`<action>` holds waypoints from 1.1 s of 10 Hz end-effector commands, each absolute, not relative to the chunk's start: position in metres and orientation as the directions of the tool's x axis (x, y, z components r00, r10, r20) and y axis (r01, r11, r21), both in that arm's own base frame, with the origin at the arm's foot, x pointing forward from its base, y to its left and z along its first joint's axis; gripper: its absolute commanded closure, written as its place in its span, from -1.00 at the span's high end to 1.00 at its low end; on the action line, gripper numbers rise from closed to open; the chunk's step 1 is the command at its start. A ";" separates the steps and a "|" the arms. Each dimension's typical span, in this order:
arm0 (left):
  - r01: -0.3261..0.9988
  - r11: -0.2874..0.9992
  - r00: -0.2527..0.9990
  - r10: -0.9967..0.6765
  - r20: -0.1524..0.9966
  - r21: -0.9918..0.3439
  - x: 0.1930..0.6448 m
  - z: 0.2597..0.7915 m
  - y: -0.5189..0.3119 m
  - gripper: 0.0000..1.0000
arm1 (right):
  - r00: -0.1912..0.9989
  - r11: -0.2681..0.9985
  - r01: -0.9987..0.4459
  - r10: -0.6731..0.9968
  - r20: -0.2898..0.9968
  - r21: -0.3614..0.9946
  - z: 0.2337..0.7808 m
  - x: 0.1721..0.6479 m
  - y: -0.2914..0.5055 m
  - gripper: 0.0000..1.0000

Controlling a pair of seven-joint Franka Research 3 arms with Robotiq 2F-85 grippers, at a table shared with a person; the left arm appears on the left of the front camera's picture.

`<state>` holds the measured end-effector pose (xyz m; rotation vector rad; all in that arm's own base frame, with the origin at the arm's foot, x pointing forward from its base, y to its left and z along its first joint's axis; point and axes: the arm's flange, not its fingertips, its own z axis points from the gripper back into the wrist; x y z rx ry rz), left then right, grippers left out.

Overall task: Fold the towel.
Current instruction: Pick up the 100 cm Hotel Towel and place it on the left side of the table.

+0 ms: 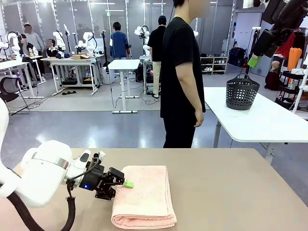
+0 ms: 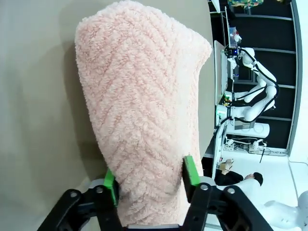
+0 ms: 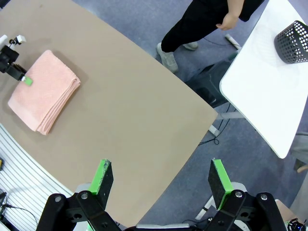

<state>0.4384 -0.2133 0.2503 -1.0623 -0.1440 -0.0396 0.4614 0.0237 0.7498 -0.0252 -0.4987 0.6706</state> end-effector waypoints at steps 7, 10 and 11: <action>0.167 0.379 0.982 0.022 0.190 -0.910 0.432 0.241 -0.226 -1.00 | 0.673 0.790 -0.588 0.597 0.437 -0.175 0.751 0.462 0.024 1.00; 0.125 0.474 0.987 0.031 0.159 -0.871 0.437 0.249 -0.214 -1.00 | 0.673 0.790 -0.588 0.597 0.437 -0.175 0.751 0.462 0.024 1.00; 0.125 0.474 0.987 0.031 0.159 -0.871 0.437 0.249 -0.214 -1.00 | 0.673 0.790 -0.588 0.597 0.437 -0.175 0.751 0.462 0.024 1.00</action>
